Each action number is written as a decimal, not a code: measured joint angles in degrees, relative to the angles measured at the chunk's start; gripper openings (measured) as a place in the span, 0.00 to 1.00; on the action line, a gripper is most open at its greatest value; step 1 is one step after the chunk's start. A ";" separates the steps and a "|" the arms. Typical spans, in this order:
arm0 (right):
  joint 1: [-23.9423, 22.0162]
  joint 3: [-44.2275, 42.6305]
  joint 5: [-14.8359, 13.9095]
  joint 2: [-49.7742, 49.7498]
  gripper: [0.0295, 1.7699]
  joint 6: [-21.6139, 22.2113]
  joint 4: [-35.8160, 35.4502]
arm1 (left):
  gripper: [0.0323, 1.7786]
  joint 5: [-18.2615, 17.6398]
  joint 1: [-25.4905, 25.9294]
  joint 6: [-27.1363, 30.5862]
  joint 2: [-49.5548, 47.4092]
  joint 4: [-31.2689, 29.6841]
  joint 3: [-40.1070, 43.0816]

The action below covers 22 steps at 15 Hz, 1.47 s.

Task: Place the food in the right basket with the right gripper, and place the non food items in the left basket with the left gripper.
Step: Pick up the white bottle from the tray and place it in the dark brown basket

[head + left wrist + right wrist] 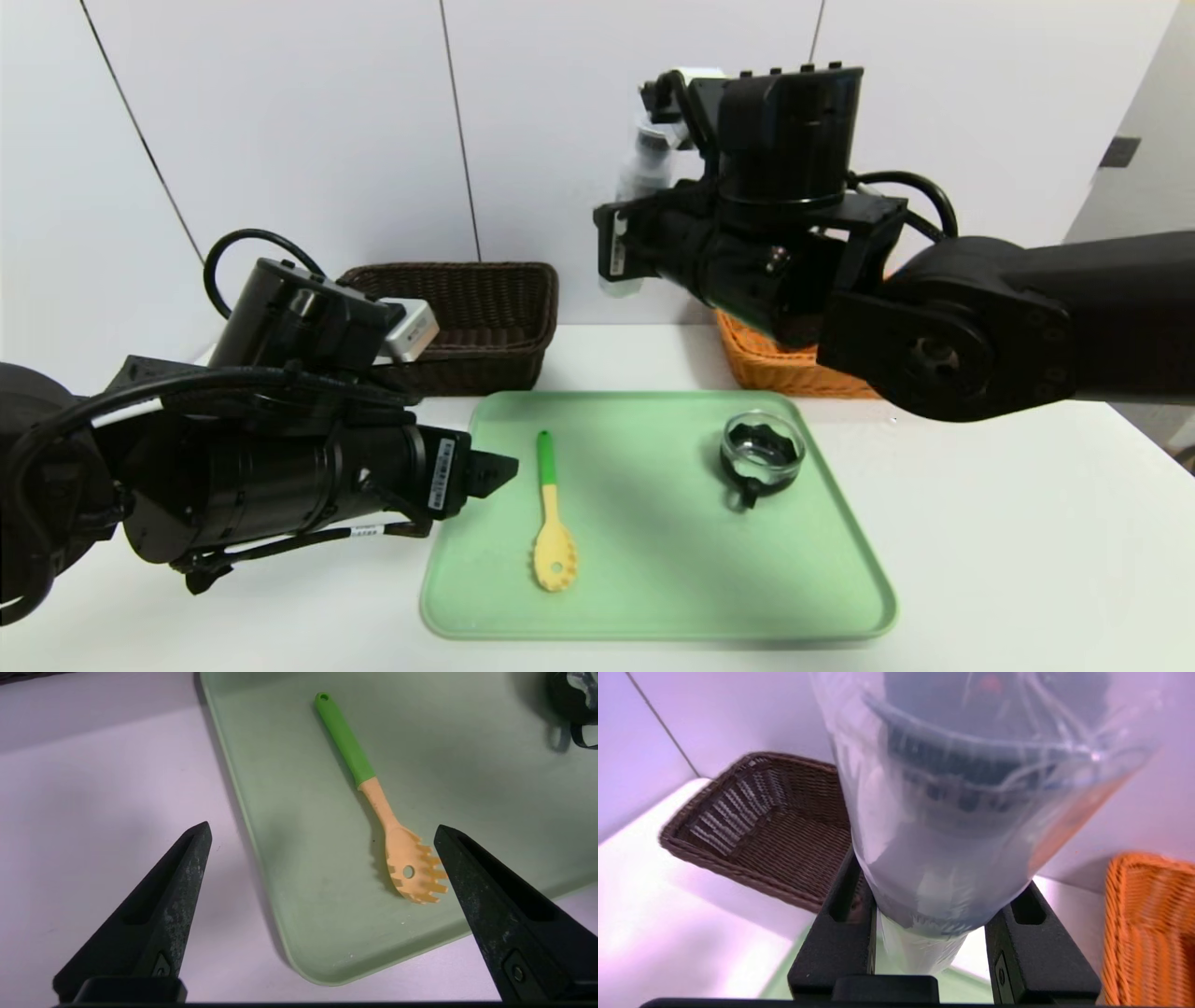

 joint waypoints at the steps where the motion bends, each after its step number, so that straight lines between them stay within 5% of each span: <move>1: 0.16 -3.63 0.67 1.38 0.35 0.07 2.40 | 0.95 0.06 -0.04 0.11 -0.13 0.06 0.44; 7: 0.33 -21.32 2.26 12.93 0.35 0.60 6.89 | 0.95 0.15 -0.09 0.22 -0.39 0.22 0.96; 11: 0.52 -24.80 5.13 19.35 0.35 2.39 5.66 | 0.95 0.15 -0.09 0.30 -0.22 0.22 1.18; 16: 0.63 -25.08 8.69 25.16 0.35 3.13 -5.23 | 0.95 0.80 -0.59 0.30 0.16 0.24 2.10; 22: 1.12 -25.41 9.18 32.31 0.35 2.40 -15.91 | 0.95 1.30 -1.07 0.37 0.52 0.11 2.60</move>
